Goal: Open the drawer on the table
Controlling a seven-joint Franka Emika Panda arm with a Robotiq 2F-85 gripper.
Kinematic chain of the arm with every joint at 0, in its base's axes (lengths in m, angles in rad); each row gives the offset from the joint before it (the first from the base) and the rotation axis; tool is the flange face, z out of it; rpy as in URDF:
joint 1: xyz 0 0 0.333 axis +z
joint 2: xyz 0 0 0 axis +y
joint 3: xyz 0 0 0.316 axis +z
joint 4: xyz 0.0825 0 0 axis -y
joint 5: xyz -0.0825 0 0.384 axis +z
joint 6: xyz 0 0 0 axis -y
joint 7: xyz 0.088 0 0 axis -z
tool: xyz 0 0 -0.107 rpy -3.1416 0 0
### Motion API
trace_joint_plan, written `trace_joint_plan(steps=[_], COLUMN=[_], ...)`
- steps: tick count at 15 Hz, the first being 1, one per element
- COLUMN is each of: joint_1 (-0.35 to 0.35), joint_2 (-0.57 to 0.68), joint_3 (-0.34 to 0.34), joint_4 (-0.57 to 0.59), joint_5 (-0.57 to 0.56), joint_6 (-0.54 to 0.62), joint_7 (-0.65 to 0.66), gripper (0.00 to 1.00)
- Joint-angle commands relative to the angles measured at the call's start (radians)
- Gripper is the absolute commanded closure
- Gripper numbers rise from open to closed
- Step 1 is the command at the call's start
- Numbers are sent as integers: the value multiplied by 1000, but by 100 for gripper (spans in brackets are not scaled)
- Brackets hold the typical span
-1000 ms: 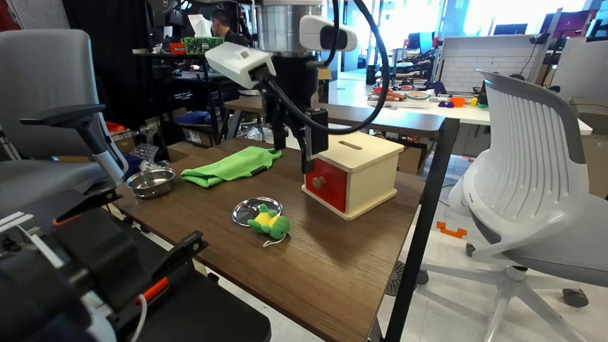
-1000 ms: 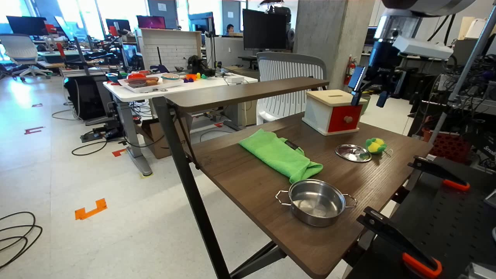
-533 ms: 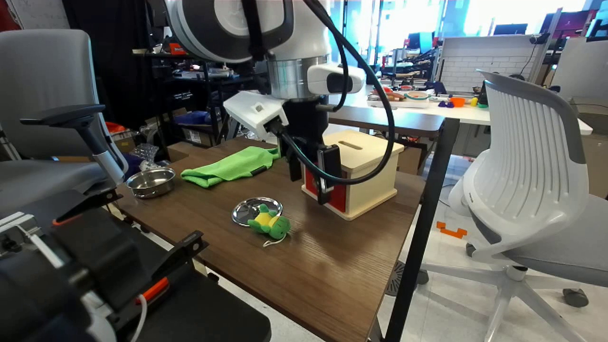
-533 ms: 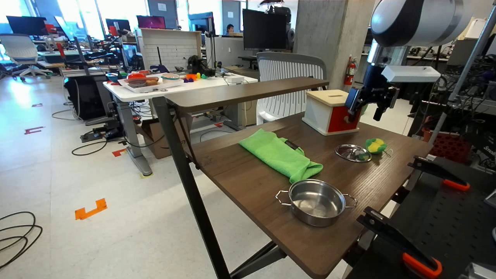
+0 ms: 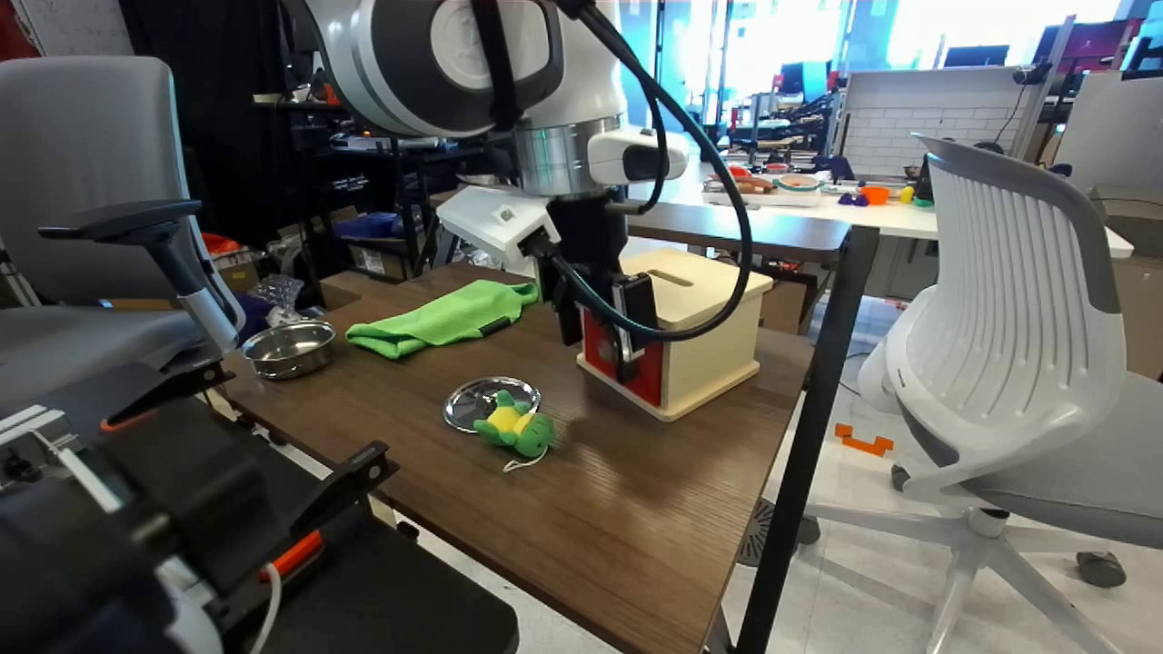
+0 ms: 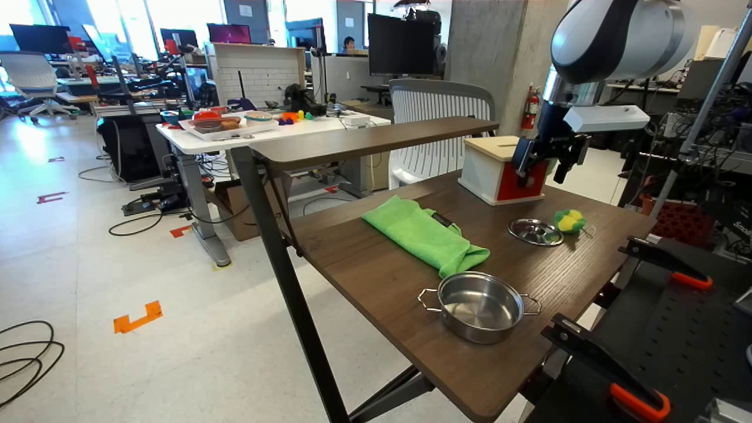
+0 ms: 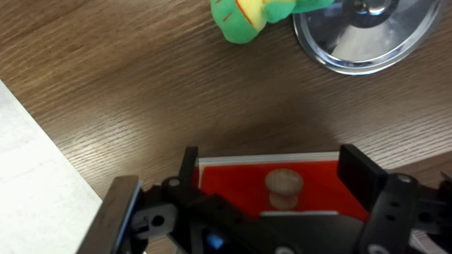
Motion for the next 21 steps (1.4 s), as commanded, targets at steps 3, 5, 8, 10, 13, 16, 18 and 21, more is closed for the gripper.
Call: trace_joint_plan(steps=[3,5,8,10,13,16,18,21], joint_1=[36,41,51,56,72,79,83,94], joint_2=[26,24,30,32,25,7,1,-5], joint_3=[-21,-26,-38,-45,-61,-64,-65,-73], joint_4=[26,24,25,24,15,-5,-18,-40], joint_5=[-35,-43,-60,-69,-68,-69,-74,-93], joint_6=[63,78,96,100,93,71,70,82], joint_7=[26,27,29,31,53,55,48,43], gripper=[42,56,80,95,93,93,93,93])
